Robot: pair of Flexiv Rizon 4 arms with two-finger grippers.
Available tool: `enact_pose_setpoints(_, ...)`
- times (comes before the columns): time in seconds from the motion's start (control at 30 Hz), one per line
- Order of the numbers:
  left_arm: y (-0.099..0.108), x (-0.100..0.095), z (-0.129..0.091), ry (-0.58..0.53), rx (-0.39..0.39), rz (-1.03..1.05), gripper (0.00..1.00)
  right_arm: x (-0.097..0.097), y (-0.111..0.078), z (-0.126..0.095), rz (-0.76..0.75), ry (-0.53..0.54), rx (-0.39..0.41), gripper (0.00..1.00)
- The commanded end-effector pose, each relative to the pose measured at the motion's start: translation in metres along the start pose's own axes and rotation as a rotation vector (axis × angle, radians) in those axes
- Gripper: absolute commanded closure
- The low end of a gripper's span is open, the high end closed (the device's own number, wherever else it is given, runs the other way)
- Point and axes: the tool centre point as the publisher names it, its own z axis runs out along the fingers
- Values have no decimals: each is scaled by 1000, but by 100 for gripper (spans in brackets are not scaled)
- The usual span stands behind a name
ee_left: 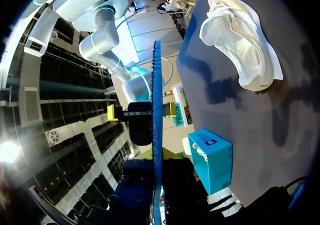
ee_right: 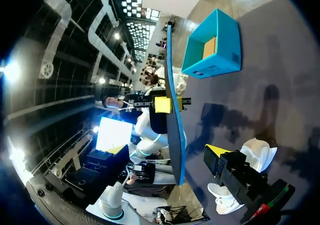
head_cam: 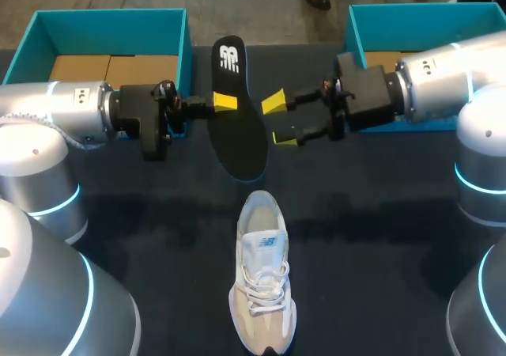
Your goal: Take the shoe out of the shoebox, open the shoe tongue, remove and reinsert the insole, then place the shoe into the shoebox
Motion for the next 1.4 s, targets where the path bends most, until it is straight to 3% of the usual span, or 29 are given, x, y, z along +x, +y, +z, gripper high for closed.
enact_pose_setpoints(0.03,0,1,2,-1,-2,2,100,0,1,3,1,-5,1,0)
enact_pose_setpoints(0.57,5,3,10,7,6,-6,100,-11,8,31,-36,30,16,0)
enact_pose_setpoints(0.6,5,3,10,7,7,-8,100,-12,9,32,-37,29,18,2)
enact_pose_setpoints(0.63,5,4,10,8,7,-9,100,-12,9,33,-38,29,18,15)
enact_pose_setpoints(0.7,5,4,11,9,8,-12,100,-12,9,34,-40,29,22,31)
enact_pose_setpoints(0.8,5,4,10,7,11,-16,100,-12,10,35,-43,27,29,43)
enact_pose_setpoints(1.4,1,4,9,-11,27,-35,100,-13,19,39,-77,22,27,56)
